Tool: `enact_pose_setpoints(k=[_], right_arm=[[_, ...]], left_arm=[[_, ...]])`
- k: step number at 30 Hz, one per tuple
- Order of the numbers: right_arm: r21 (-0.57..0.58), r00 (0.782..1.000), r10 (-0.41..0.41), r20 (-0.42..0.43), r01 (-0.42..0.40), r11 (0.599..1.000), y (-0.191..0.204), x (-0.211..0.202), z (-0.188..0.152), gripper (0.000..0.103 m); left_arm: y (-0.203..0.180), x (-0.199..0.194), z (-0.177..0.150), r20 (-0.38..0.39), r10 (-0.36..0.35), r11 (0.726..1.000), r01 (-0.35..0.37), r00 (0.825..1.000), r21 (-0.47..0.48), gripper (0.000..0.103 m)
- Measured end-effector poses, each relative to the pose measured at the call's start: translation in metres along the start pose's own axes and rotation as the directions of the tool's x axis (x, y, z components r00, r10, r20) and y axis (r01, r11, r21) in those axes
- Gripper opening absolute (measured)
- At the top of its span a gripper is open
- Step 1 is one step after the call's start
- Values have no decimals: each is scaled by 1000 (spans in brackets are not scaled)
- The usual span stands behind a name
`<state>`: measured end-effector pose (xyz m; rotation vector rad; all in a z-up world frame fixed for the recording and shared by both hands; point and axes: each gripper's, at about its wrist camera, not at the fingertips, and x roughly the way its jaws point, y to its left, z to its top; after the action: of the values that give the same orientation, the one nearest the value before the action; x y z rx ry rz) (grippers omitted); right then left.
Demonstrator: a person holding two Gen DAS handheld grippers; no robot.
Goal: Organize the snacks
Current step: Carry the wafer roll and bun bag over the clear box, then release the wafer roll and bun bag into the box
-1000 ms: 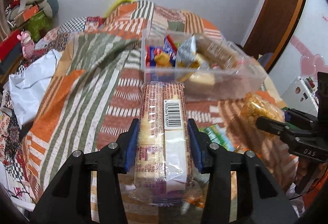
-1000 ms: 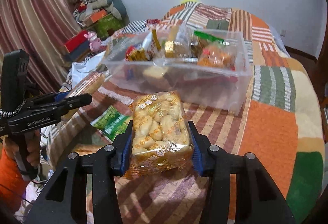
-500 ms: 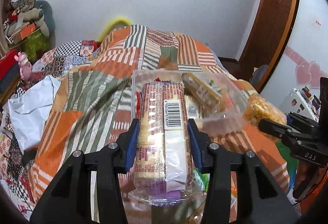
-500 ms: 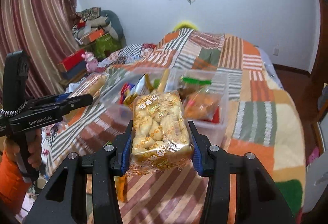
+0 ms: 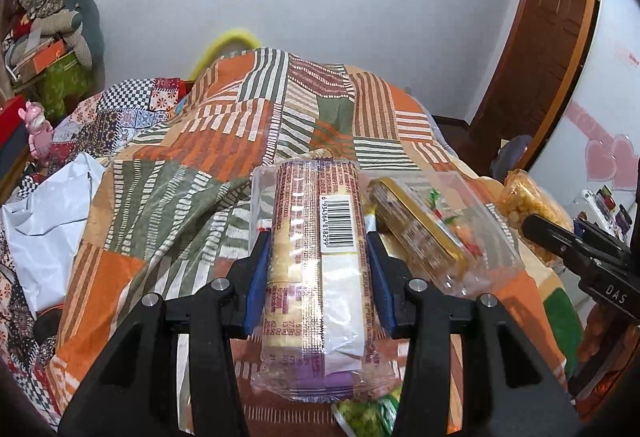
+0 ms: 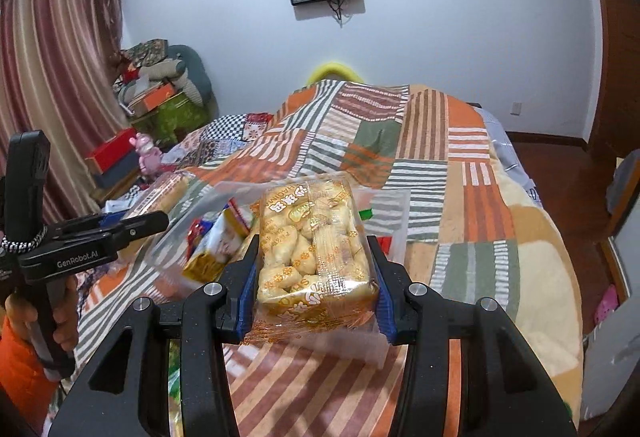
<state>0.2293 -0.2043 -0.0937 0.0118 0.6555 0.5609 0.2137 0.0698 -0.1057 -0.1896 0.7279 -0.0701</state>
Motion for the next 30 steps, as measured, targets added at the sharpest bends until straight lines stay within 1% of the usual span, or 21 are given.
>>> enact_pose_setpoints(k=[5, 8, 12, 16, 21, 25, 27, 29, 30], right_arm=[[28, 1000, 5, -15, -5, 1000, -4, 17, 5, 44], [46, 999, 12, -29, -11, 999, -6, 28, 7, 44], [77, 998, 27, -49, -23, 997, -9, 43, 6, 44], [81, 997, 27, -66, -21, 996, -7, 55, 6, 44], [75, 998, 0, -58, 4, 997, -7, 57, 6, 46], [85, 998, -17, -59, 22, 996, -10, 58, 7, 47], [89, 998, -24, -60, 30, 996, -12, 58, 7, 49], [91, 998, -25, -64, 31, 995, -13, 56, 7, 56], [91, 998, -28, -61, 33, 995, -14, 54, 7, 58]], left_arm=[[5, 22, 7, -22, 1, 1000, -2, 1000, -25, 45], [7, 32, 10, -28, 18, 1000, -19, 999, -23, 45], [10, 43, 13, -40, 24, 999, -25, 999, -30, 45], [14, 54, 15, -55, 27, 999, -30, 998, -41, 45], [19, 63, 12, -85, 12, 998, -18, 996, -65, 45], [19, 61, 10, -79, 13, 997, -18, 997, -70, 45], [18, 59, 9, -78, 16, 998, -21, 997, -65, 45], [17, 54, 9, -79, 17, 998, -22, 997, -62, 45], [17, 53, 9, -77, 17, 998, -21, 997, -61, 46]])
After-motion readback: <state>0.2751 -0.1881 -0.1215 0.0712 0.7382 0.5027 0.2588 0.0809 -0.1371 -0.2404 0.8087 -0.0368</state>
